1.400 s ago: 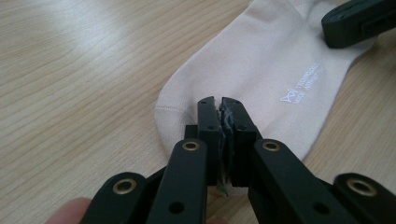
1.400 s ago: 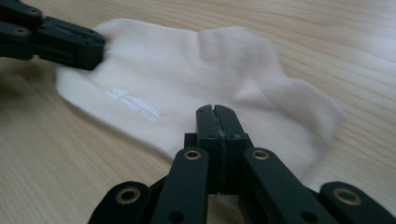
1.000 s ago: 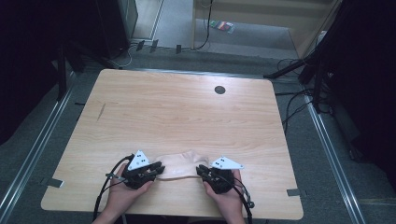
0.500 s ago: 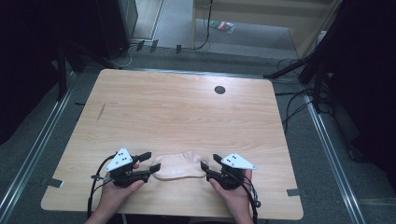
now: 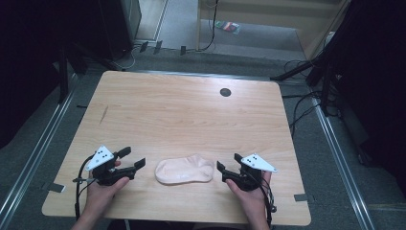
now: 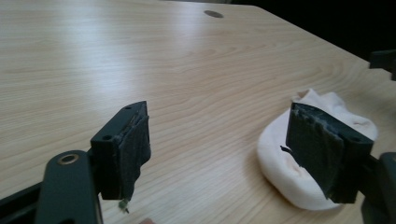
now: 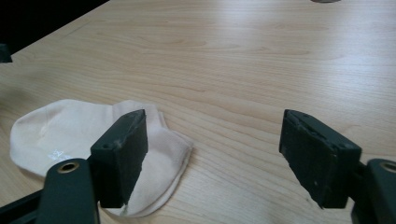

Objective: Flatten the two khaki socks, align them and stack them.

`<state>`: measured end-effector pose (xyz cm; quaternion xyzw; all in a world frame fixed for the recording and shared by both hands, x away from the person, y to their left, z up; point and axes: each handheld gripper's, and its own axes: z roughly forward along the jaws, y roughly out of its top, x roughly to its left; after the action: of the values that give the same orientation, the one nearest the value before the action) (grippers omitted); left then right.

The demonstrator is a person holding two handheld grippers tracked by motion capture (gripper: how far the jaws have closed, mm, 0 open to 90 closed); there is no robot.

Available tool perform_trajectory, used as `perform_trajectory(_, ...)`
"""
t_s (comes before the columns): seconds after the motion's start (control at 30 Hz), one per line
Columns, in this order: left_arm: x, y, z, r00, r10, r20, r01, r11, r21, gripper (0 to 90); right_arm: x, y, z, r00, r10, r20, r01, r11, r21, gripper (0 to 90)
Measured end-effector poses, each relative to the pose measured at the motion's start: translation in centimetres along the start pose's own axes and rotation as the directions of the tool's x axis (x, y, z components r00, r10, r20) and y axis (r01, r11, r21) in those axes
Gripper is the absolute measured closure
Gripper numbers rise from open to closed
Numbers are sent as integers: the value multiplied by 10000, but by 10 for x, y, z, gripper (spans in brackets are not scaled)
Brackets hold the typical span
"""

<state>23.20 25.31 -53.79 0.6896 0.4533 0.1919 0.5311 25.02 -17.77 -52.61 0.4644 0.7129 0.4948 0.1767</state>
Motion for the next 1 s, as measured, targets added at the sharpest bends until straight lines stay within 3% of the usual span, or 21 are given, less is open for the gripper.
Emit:
perform_trajectory(0.2, 14, 1, -12, 9983, -99, -577, 105, 9999, 105, 135, -9, 0, -5, 9995, 23, 301, -25, 10000, 53, 150)
perform_trajectory(0.33, 23, -1, -21, 9932, 13, -1163, 23, 9995, 304, 135, -17, -1, -10, 9987, 78, 503, -78, 10000, 8, 138)
perform_trajectory(0.57, 39, -6, -32, 9866, -258, -1609, 320, 9988, 365, 135, -38, -5, -23, 9952, 329, 927, -313, 9993, -187, 138)
perform_trajectory(0.77, 50, -11, -44, 9793, -266, -2006, 363, 9983, 450, 135, -52, -7, -32, 9910, 470, 1250, -447, 9988, -216, 138)
perform_trajectory(0.9, 58, -14, -53, 9701, -253, -2414, 374, 9983, 456, 135, -62, -12, -38, 9868, 366, 1578, -352, 9993, -118, 138)
perform_trajectory(1.0, 61, -15, -57, 9664, -204, -2562, 332, 9984, 458, 135, -71, -16, -43, 9823, 593, 1777, -584, 9982, -100, 138)
